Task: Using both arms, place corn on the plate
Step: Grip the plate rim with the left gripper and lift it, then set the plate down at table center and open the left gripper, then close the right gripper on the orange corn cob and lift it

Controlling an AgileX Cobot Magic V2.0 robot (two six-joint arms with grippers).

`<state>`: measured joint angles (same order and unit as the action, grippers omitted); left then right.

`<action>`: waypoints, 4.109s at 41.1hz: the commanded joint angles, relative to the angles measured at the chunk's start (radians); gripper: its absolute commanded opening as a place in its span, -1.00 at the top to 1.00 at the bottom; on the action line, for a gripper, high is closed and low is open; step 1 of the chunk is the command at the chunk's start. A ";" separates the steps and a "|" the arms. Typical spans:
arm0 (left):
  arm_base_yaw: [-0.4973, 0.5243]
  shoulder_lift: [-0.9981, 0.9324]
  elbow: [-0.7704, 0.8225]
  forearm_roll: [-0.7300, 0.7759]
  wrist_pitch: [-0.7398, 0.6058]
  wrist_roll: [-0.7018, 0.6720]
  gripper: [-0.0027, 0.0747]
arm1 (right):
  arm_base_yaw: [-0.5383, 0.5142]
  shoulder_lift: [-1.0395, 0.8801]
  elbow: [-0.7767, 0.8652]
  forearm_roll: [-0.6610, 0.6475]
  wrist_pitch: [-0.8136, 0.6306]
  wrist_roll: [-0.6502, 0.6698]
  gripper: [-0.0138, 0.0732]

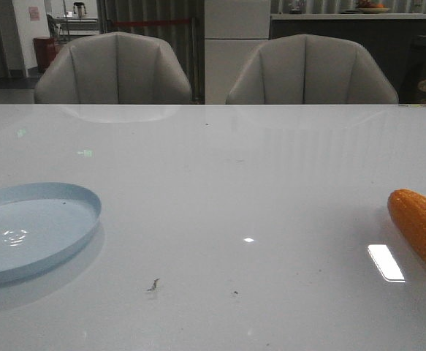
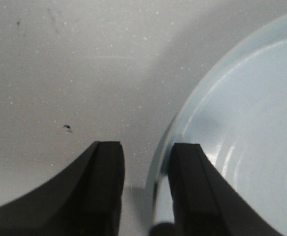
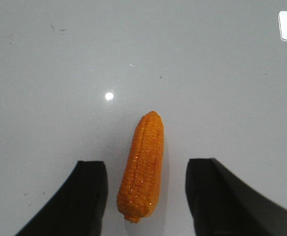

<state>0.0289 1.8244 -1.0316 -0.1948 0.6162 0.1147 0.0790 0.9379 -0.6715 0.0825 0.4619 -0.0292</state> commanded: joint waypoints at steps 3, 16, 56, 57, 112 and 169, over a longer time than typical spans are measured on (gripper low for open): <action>-0.001 -0.018 -0.019 -0.011 -0.011 -0.012 0.33 | -0.004 -0.006 -0.036 0.006 -0.069 -0.006 -0.39; -0.001 -0.025 -0.082 -0.048 0.044 -0.012 0.69 | -0.004 -0.006 -0.036 0.006 -0.069 -0.006 -0.39; -0.421 -0.013 -0.366 -0.348 0.085 -0.006 0.69 | -0.004 -0.006 -0.036 0.006 -0.069 -0.006 -0.39; -0.432 -0.005 -0.366 -0.348 0.085 -0.006 0.69 | -0.004 -0.006 -0.036 0.006 -0.069 -0.006 -0.39; -0.272 -0.212 -0.585 0.038 0.206 0.021 -0.34 | -0.004 0.159 -0.169 0.022 0.028 0.024 -0.40; -0.140 -0.575 -0.016 0.103 0.036 0.021 -0.34 | 0.036 0.870 -0.775 0.076 0.462 -0.119 0.31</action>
<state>-0.1115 1.2798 -1.0216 -0.0832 0.7118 0.1343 0.0907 1.8543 -1.3400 0.1179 0.8935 -0.0719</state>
